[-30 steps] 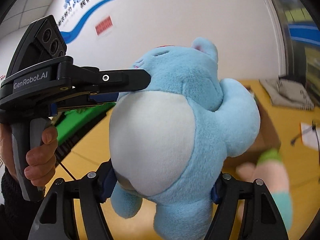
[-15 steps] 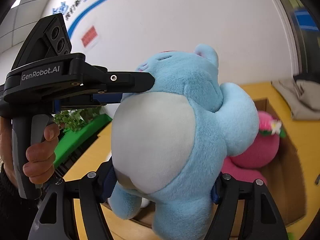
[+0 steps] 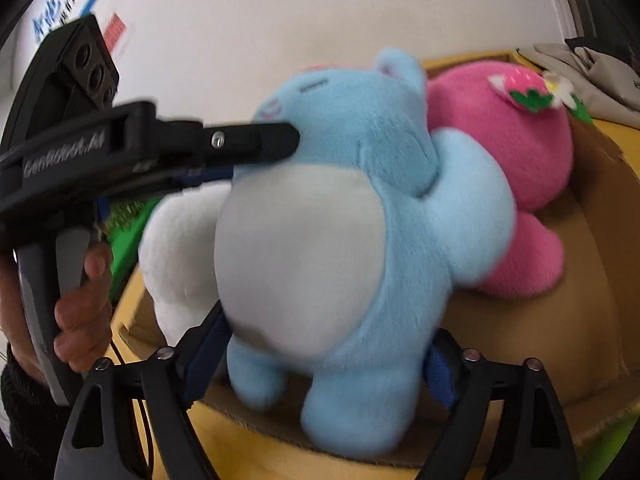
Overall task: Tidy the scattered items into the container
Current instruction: 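Lower the blue bear into the box beside the panda and open both grippers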
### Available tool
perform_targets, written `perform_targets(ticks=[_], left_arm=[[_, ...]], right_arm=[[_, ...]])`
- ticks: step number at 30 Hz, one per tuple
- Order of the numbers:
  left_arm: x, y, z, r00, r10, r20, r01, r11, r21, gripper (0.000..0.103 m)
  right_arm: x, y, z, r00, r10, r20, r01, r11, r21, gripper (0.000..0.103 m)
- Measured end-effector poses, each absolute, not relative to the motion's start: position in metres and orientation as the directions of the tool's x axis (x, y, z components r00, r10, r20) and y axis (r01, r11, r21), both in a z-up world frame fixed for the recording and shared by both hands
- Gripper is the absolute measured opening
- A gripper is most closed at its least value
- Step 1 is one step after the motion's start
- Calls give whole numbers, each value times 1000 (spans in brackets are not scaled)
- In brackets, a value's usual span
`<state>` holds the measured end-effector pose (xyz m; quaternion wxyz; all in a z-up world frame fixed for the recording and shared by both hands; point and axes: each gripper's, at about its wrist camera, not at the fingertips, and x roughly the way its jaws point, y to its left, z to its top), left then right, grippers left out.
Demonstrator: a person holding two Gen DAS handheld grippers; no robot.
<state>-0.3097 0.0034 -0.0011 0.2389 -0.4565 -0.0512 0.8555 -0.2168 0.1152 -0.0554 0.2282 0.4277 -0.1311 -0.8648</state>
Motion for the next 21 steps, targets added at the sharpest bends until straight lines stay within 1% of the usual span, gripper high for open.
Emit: perform_targets(ticks=[2,3,4,7,9,11,12,13,14,16,17,18,20,21], left_arm=[[-311,6,-8,-446,454,-772,-363,-880,-308,49],[-311,10,-14,-434,435,-789,-366,-885,-287,49],[-310,13,-18,-439,425,-792,-368,-889,-273,49],[-309,10,-19,-447,441,-778,-355,-886,-299,49],[-308,11,-22,-450,444,-775,-356,-885,-301,50],[-306,13,-24,-454,439,-775,-356,-887,-294,51],[-305,13,-24,-456,439,-774,-352,-888,-297,51],[-305,13,-25,-457,441,-773,-347,-888,-301,51],[-305,12,-25,-458,442,-772,-343,-888,-305,51],[-303,11,-26,-463,441,-769,-340,-889,-306,52],[-302,11,-26,-465,441,-768,-338,-890,-306,52],[-301,11,-26,-469,440,-766,-336,-891,-306,53],[-296,11,-26,-476,428,-768,-333,-896,-293,53],[-293,12,-26,-481,421,-769,-332,-899,-285,54]], right_arm=[[-202,107,-49,-523,-428,-737,306,-901,307,90],[-195,106,-44,-516,-409,-752,316,-907,277,90],[-184,109,-36,-507,-420,-753,333,-901,279,91],[-161,130,-4,-575,-433,-694,348,-897,271,91],[-161,152,19,-652,-393,-649,281,-919,276,89],[-191,174,36,-702,-336,-628,213,-940,265,79],[-217,182,41,-706,-327,-628,213,-944,252,77],[-246,184,43,-700,-321,-638,215,-947,241,65],[-264,179,40,-691,-311,-653,218,-950,222,58],[-293,170,30,-674,-298,-676,231,-954,190,34],[-301,162,24,-666,-303,-682,243,-952,186,26],[-308,152,15,-650,-327,-686,269,-943,195,23],[-322,146,-2,-599,-370,-710,311,-925,219,11],[-331,143,-9,-589,-367,-720,324,-923,206,10]])
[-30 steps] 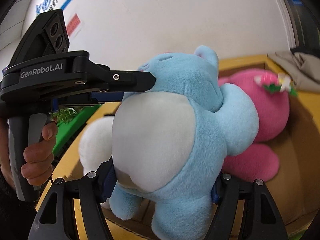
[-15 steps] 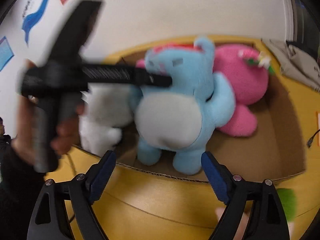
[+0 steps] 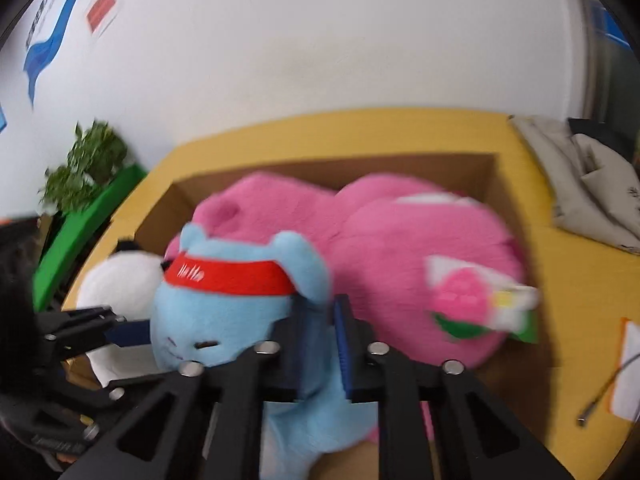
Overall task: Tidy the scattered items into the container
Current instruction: 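Lower the blue bear into the box beside the panda and open both grippers, then move both grippers to the pink-and-teal pig and close them on it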
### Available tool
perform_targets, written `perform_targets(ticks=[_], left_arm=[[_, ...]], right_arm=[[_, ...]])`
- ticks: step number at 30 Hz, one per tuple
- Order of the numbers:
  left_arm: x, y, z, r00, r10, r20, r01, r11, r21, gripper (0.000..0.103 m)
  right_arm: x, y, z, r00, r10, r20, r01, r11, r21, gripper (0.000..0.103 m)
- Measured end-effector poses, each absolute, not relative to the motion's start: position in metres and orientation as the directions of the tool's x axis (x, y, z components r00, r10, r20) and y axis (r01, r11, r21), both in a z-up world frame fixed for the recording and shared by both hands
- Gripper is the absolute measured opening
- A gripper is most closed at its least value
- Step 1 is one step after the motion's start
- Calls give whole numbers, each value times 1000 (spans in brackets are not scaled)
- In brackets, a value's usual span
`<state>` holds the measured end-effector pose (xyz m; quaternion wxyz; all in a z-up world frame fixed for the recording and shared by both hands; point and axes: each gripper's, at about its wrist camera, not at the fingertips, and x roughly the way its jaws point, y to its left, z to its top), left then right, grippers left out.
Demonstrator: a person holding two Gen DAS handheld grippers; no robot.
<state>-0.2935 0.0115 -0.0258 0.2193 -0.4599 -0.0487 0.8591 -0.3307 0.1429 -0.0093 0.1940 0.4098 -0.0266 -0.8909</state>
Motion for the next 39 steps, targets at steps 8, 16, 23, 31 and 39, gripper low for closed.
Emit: perform_targets(ticks=[8,16,23,31,39], left_arm=[[-265,12,13,-607,396,-688,-341,-913,-225,53],[-301,22,-18,-560,308,-769,-328,-935,-136,53],[-297,17,-8,-549,317,-773,-302,-938,-170,54],[-190,-2,56,-708,284,-647,-238,-958,-160,82],[-108,7,50,-688,416,-595,-315,-910,-271,82]], right_arm=[[-324,138,-34,-497,-371,-784,336,-916,220,7],[-315,148,-26,-528,-340,-779,285,-934,214,10],[-245,188,30,-619,-376,-689,295,-925,240,101],[-98,220,84,-776,-292,-558,325,-945,43,103],[-44,265,28,-735,-222,-641,247,-968,53,103]])
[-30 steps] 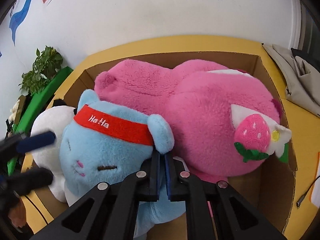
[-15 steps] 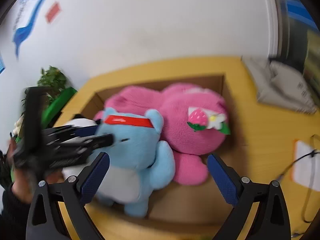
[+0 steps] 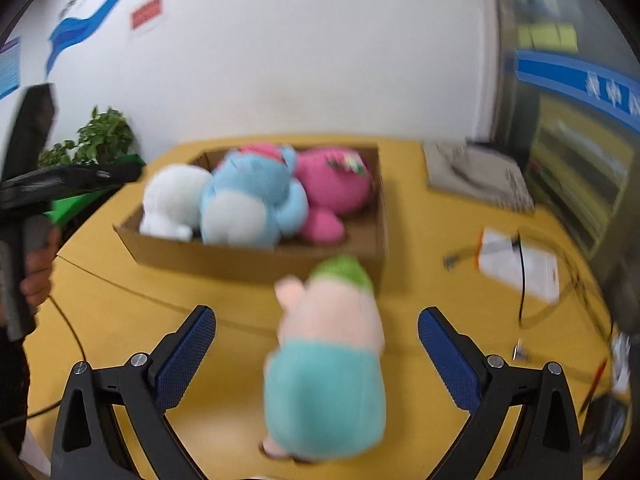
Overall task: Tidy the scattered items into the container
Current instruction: 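Move both grippers to the pink-and-teal pig and close them on it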
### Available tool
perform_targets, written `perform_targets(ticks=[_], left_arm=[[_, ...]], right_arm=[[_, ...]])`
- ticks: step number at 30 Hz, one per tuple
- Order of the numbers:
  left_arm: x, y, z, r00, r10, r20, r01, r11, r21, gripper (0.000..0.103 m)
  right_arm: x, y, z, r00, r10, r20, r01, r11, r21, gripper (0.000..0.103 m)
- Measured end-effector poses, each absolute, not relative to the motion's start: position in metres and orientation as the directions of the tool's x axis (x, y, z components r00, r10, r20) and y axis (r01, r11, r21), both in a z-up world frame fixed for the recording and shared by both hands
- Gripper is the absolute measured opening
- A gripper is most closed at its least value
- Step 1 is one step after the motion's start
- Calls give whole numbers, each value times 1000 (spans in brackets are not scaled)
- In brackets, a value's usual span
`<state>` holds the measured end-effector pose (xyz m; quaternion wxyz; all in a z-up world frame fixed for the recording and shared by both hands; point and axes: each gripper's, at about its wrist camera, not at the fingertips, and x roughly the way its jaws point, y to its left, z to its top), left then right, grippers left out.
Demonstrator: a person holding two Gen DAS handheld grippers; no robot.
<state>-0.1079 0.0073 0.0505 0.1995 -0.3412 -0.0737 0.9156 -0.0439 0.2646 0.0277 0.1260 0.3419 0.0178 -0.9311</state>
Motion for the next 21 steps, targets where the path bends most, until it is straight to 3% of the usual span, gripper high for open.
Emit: perform_targets(ticks=[8,14,17,21], left_arm=[[-122,81,25,-549,511,-662,-396,-856,-333,82],[-133,123,0,-466,532,-707,-419,-836,-354,82],[-142,141,-12,-431,540,-723,-424,-829,-365,82],[-148,161,-29,-385,525,-759,-440,-827,-350,82]], right_arm=[[-57,268,-42,-611,-231,-757,194,-971,140,101],[-46,281,-65,-605,-256,-754,149,-966,209,84],[-35,269,-68,-639,-213,-739,164,-976,140,81],[-20,226,-73,-706,-77,-704,211,-972,-106,80]])
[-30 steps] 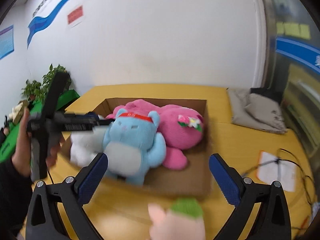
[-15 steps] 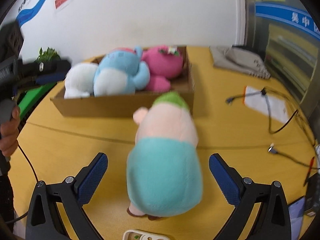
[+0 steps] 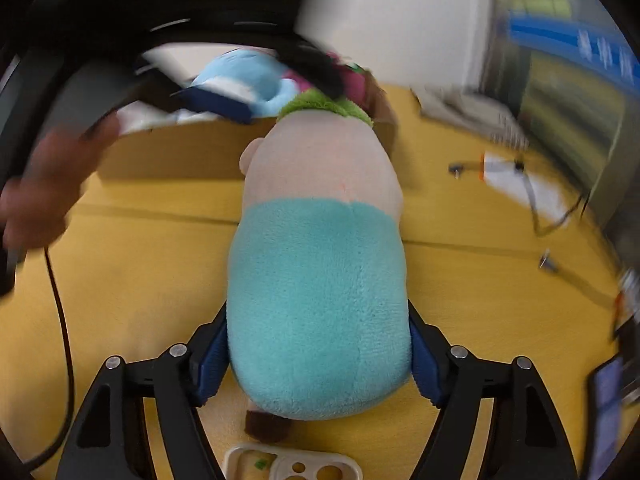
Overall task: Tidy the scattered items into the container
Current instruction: 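Move both grippers to the pink-and-teal pig and close them on it, then lift the pig with both grippers and carry it over the box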
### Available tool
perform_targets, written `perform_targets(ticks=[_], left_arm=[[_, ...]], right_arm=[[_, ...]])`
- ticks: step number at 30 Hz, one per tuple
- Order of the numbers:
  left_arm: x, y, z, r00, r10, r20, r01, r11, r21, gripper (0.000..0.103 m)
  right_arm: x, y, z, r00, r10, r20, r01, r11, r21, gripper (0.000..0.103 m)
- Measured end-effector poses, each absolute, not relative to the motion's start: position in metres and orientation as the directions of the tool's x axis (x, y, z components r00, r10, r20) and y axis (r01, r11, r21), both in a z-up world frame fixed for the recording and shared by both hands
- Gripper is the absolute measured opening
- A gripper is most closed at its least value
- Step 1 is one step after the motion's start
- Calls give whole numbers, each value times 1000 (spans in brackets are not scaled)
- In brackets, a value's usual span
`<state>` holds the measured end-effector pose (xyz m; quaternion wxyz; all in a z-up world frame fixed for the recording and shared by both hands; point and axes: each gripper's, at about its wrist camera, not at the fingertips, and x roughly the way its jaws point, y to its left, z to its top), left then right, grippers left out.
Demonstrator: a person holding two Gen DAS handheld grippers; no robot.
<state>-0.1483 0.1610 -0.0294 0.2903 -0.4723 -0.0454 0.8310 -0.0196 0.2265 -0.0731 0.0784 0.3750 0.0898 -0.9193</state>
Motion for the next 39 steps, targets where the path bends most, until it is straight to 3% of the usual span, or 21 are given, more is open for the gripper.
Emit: perform_targets(ticks=[5,7,13,22,30,34,39], left_arm=[[-149,174,-48,-339,513,-789,-457,-822,-338,75],[-151,173,-49,-324,523,-789,-455,-817,-354,66],[-149,176,-34,-334,513,-791,-477,-816,-327,60],[-146,167,57,-491,554,-673,-551,-795,-252,58],[-214,147,124,-642,517,-566,-549,-826,-132,58],[-256,143,127,-685,483,-546,-519,-849,-100,57],[-312,161,77,-624,467,-626,-522,-846,-110,57]], right_arm=[[-6,204,-81,-753,-1,-658,207,-950,-235,79],[-6,206,-81,-756,-11,-655,210,-951,-227,79],[-11,214,-71,-742,-63,-668,224,-962,-158,73],[-20,214,-1,-824,-142,-549,235,-967,-102,72],[-90,222,68,-877,-226,-425,294,-950,-101,72],[-150,212,70,-899,-252,-357,303,-948,-93,73],[-213,209,27,-901,-209,-381,262,-961,-93,73]])
